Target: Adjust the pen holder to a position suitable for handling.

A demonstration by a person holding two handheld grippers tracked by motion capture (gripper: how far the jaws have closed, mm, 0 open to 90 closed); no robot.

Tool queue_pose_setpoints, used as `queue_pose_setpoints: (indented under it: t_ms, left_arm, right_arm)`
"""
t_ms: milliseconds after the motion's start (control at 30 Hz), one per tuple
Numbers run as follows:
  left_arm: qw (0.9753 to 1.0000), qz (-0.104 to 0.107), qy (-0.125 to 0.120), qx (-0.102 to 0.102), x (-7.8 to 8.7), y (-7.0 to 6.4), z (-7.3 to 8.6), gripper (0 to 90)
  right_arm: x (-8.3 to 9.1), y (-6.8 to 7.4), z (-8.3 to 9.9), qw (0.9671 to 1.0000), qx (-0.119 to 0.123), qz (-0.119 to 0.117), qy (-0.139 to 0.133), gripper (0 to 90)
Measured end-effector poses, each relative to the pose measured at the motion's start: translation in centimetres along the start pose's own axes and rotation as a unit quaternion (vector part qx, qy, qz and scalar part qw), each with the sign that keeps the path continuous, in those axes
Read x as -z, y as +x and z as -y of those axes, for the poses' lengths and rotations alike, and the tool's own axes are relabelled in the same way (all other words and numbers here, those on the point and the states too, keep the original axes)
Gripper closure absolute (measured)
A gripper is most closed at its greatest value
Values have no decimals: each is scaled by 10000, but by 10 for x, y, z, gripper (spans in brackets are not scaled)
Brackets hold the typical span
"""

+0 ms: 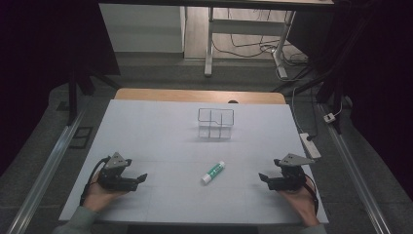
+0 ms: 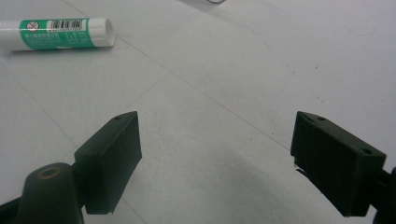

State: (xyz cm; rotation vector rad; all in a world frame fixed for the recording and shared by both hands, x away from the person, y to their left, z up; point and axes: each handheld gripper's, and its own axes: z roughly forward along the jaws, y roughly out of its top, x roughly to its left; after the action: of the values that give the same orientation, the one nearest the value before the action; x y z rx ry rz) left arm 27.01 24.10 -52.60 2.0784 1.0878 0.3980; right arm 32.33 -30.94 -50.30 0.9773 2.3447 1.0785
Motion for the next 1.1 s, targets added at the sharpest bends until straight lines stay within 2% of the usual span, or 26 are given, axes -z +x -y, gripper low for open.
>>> queue_pose_setpoints:
  t_ms: [500,1100]
  left_arm:
    - [10000,0,1,-22,0,0,0,149]
    - [10000,5,9,-52,0,0,0,152]
  right_arm:
    - [-2,1,1,9999,34,62,71,172]
    - [-2,2,1,9999,70,7,88,178]
